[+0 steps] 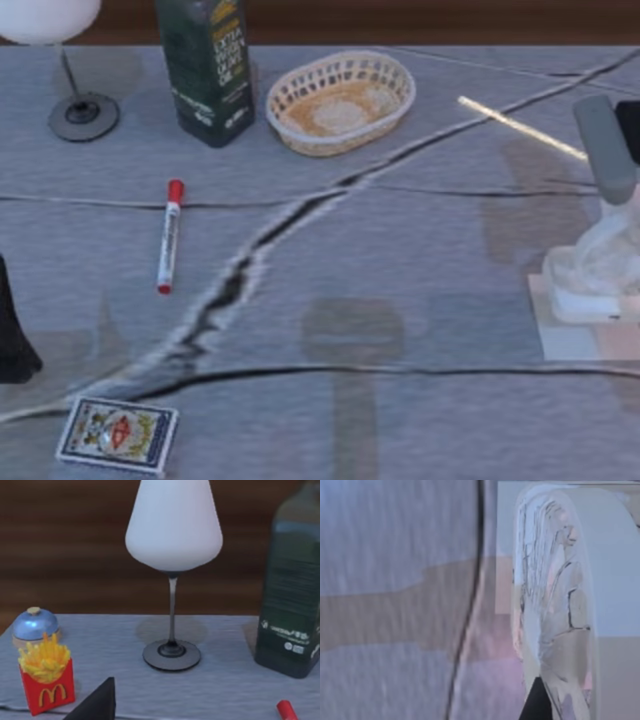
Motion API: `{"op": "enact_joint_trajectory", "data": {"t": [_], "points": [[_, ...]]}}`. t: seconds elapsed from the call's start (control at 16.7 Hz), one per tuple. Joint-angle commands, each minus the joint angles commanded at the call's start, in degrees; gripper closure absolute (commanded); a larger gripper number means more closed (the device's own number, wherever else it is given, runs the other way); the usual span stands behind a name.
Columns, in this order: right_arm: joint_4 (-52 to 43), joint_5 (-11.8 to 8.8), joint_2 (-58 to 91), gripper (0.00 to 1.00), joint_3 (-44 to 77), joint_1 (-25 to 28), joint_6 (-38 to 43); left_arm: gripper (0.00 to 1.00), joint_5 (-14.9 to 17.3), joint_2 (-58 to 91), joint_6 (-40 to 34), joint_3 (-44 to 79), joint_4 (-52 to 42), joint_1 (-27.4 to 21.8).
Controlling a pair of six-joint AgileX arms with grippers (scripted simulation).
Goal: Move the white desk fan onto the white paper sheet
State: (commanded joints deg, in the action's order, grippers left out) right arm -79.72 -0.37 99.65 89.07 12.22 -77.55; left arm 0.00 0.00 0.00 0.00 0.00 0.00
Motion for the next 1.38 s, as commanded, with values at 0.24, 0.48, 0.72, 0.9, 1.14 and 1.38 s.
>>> {"op": "enact_joint_trajectory", "data": {"t": [0.24, 0.48, 0.72, 0.9, 1.14, 1.38], "points": [[4.27, -0.05, 0.2, 1.0, -3.78, -0.2, 0.0, 0.0, 0.0, 0.0, 0.0, 0.0, 0.0, 0.0], [7.9, 0.01, 0.51, 1.0, -7.17, -0.3, -0.18, 0.0, 0.0, 0.0, 0.0, 0.0, 0.0, 0.0], [7.9, 0.01, 0.51, 0.85, -7.17, -0.3, -0.18, 0.0, 0.0, 0.0, 0.0, 0.0, 0.0, 0.0], [7.9, 0.01, 0.51, 0.62, -7.17, -0.3, -0.18, 0.0, 0.0, 0.0, 0.0, 0.0, 0.0, 0.0], [7.9, 0.01, 0.51, 0.32, -7.17, -0.3, -0.18, 0.0, 0.0, 0.0, 0.0, 0.0, 0.0, 0.0], [7.9, 0.01, 0.51, 0.02, -7.17, -0.3, -0.18, 0.0, 0.0, 0.0, 0.0, 0.0, 0.0, 0.0]]}}
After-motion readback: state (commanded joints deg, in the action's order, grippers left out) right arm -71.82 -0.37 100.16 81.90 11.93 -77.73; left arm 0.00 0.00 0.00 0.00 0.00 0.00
